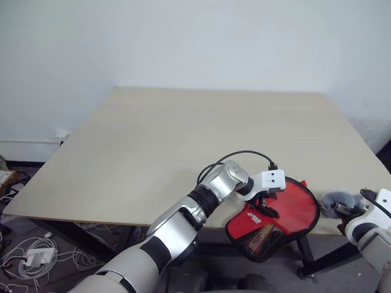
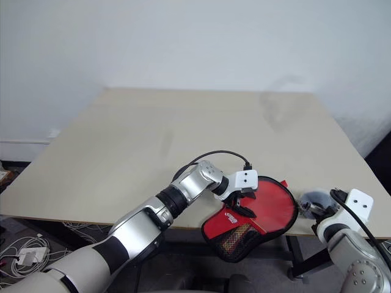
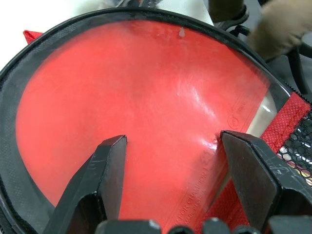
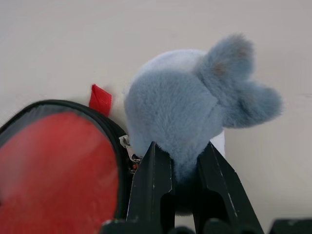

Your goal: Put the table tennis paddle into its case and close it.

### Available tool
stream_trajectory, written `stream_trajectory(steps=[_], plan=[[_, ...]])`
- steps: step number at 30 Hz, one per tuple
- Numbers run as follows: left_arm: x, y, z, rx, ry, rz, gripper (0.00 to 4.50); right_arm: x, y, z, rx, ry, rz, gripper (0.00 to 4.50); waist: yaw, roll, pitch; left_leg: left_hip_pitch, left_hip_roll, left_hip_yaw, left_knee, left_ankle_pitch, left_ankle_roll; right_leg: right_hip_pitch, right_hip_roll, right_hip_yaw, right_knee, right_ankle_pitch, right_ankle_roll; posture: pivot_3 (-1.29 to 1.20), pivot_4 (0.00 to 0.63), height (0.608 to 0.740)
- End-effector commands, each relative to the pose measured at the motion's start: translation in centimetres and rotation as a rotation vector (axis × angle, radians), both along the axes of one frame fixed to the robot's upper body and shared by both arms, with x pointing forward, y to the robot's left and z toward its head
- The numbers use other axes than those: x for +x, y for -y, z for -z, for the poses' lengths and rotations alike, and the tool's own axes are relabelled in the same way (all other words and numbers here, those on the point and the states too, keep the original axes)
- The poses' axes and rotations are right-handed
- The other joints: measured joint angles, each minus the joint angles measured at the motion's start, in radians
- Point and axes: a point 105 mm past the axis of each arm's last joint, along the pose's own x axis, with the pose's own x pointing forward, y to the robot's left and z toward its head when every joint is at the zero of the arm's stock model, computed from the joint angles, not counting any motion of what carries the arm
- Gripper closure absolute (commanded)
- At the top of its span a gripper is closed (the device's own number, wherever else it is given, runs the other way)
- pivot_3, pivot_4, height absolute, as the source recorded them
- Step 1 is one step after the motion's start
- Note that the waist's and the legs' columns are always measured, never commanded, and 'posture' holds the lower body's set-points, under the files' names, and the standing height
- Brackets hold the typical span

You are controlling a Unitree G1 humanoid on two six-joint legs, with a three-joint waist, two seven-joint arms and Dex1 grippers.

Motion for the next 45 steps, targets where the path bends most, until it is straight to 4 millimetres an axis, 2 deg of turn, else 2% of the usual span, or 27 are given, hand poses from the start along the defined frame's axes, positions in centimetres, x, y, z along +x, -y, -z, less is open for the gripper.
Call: stream_trajectory(steps=[1, 3, 5, 14, 23, 35, 39, 41, 45], plan=[[-5.7, 1.5, 4.3, 0.115, -0.163, 0.116, 1.22, -1.1, 2.0, -1.6, -0.059, 0.051, 0.098, 4.46, 0.000, 0.000, 0.000, 0.000, 0.000, 0.000, 0.000, 0.000, 0.000, 0.000, 0.000, 0.000, 0.000, 0.000, 0.000, 0.00, 0.000, 0.740], [-5.8, 1.5, 4.3, 0.118, -0.172, 0.115, 1.22, -1.9, 3.6, -1.8, -0.054, 0.064, 0.192, 4.46, 0.007, 0.000, 0.000, 0.000, 0.000, 0.000, 0.000, 0.000, 0.000, 0.000, 0.000, 0.000, 0.000, 0.000, 0.000, 0.00, 0.000, 0.740], [-5.9, 1.5, 4.3, 0.121, -0.173, 0.119, 1.22, -2.4, 3.7, -1.9, -0.046, 0.062, 0.187, 4.46, 0.010, 0.000, 0.000, 0.000, 0.000, 0.000, 0.000, -0.001, 0.000, 0.000, 0.000, 0.000, 0.000, -0.001, 0.000, 0.00, 0.000, 0.740], [-6.2, 1.2, 4.5, 0.142, -0.191, 0.136, 1.22, -4.8, -0.3, -2.0, -0.087, -0.019, -0.166, 4.46, 0.017, 0.001, -0.001, -0.001, 0.000, 0.000, 0.001, -0.006, 0.002, 0.000, -0.001, 0.000, -0.001, -0.005, 0.001, 0.00, 0.000, 0.740], [-6.3, 1.1, 4.5, 0.146, -0.200, 0.133, 1.22, -6.3, -4.0, -2.0, -0.176, -0.071, -0.478, 4.46, 0.015, -0.003, -0.003, 0.000, 0.000, 0.001, 0.002, -0.008, 0.003, 0.001, -0.002, 0.000, -0.001, -0.008, 0.005, 0.00, 0.000, 0.740], [-6.1, 1.0, 4.5, 0.149, -0.203, 0.123, 1.22, -8.8, -8.4, -1.5, -0.205, -0.059, -0.768, 4.46, 0.014, -0.009, -0.007, 0.000, 0.001, 0.000, 0.002, -0.011, 0.002, 0.002, -0.002, 0.000, -0.001, -0.011, 0.005, 0.00, 0.000, 0.740], [-6.0, 0.9, 4.5, 0.151, -0.197, 0.122, 1.22, -9.1, -9.7, -2.0, -0.172, 0.005, -0.800, 4.46, 0.014, -0.010, -0.007, 0.000, 0.001, 0.000, 0.003, -0.011, 0.002, 0.002, -0.002, 0.000, -0.001, -0.012, 0.005, 0.00, 0.000, 0.740], [-5.9, 0.9, 4.5, 0.152, -0.194, 0.122, 1.22, -8.7, -9.6, -2.2, -0.184, 0.025, -0.777, 4.46, 0.014, -0.010, -0.008, 0.000, 0.001, 0.000, 0.003, -0.011, 0.002, 0.002, -0.002, 0.000, -0.001, -0.012, 0.005, 0.00, 0.000, 0.740], [-5.9, 0.9, 4.4, 0.154, -0.191, 0.125, 1.22, -7.0, -9.1, -4.0, -0.174, 0.162, -0.696, 4.46, 0.014, -0.011, -0.008, 0.000, 0.001, 0.001, 0.003, -0.011, 0.002, 0.002, -0.002, 0.000, -0.001, -0.012, 0.004, 0.00, 0.000, 0.740]])
